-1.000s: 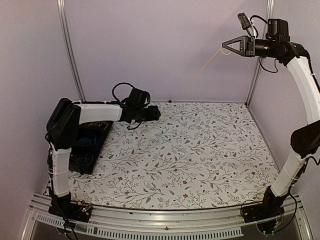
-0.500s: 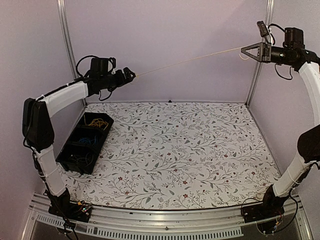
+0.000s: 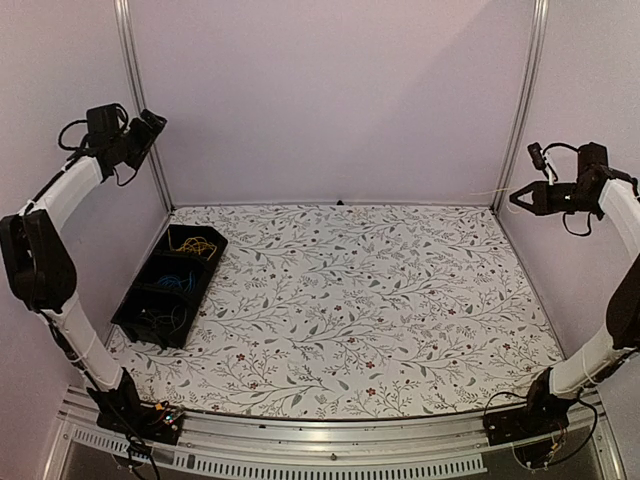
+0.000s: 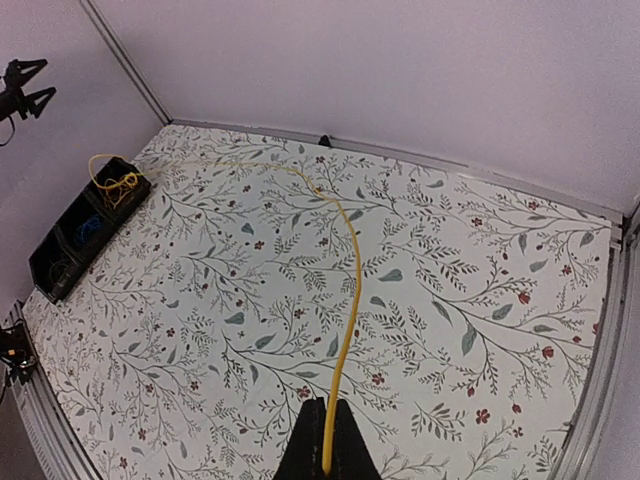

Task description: Untangle the cables

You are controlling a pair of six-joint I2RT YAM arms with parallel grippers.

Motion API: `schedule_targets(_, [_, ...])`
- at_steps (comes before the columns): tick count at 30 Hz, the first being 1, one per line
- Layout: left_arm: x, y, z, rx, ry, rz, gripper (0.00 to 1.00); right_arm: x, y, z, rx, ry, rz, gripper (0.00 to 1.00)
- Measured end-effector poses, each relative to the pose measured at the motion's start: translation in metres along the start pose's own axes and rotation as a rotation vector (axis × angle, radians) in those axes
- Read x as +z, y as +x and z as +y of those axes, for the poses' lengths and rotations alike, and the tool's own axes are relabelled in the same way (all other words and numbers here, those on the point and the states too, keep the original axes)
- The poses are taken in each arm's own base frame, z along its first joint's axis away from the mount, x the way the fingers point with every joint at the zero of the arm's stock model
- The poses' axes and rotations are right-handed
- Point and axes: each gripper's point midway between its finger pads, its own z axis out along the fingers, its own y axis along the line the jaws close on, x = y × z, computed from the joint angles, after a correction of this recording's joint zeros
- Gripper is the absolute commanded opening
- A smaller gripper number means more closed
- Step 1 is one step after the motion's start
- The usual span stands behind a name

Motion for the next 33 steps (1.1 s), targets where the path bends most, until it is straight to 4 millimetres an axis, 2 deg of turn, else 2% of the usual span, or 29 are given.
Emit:
schedule_targets(2, [-0.006,-0.023,-0.006,-0.003,0.001,-0.052,1.00,0.010,0.030,-0.011,0.016,0.027,0.060,0.00])
schedule_targets(4, [-0.011,-0.029,-0.032,0.011,0.049,-0.071,1.00,0.019,0.051,-0.012,0.019,0.026,0.104,0.00])
schedule_targets(6, [-0.013,-0.022,-0.054,0.031,0.089,-0.062,1.00,0.024,0.060,-0.010,0.014,0.016,0.124,0.00])
schedule_targets(8, [-0.011,-0.005,-0.072,0.068,0.115,-0.033,1.00,0.027,0.059,-0.007,-0.009,0.004,0.124,0.00])
schedule_targets(11, [-0.007,0.036,-0.099,0.168,0.137,0.033,1.00,0.031,0.053,0.006,-0.049,-0.034,0.119,0.00])
schedule_targets(14, [-0.003,0.089,-0.135,0.332,0.174,0.099,1.00,0.035,0.036,0.032,-0.117,-0.097,0.108,0.00])
schedule_targets(17, [-0.007,0.155,-0.178,0.520,0.253,0.172,0.99,0.039,0.007,0.073,-0.224,-0.185,0.079,0.00])
schedule_targets(19, [-0.013,0.197,-0.200,0.615,0.316,0.222,0.95,0.039,-0.009,0.100,-0.282,-0.238,0.056,0.00])
schedule_targets(21, [-0.024,0.240,-0.221,0.700,0.401,0.279,0.91,0.039,-0.025,0.127,-0.330,-0.292,0.030,0.00])
schedule_targets(23, [-0.037,0.274,-0.237,0.754,0.485,0.323,0.86,0.038,-0.037,0.146,-0.358,-0.334,0.007,0.00])
schedule_targets(25, [-0.050,0.298,-0.251,0.783,0.570,0.347,0.84,0.037,-0.049,0.160,-0.369,-0.362,-0.012,0.00])
schedule_targets(29, [-0.073,0.336,-0.272,0.804,0.730,0.366,0.87,0.040,-0.063,0.170,-0.365,-0.389,-0.029,0.00])
schedule_targets(33, [-0.088,0.360,-0.282,0.802,0.827,0.378,0.88,0.049,-0.068,0.175,-0.347,-0.418,-0.023,0.00])
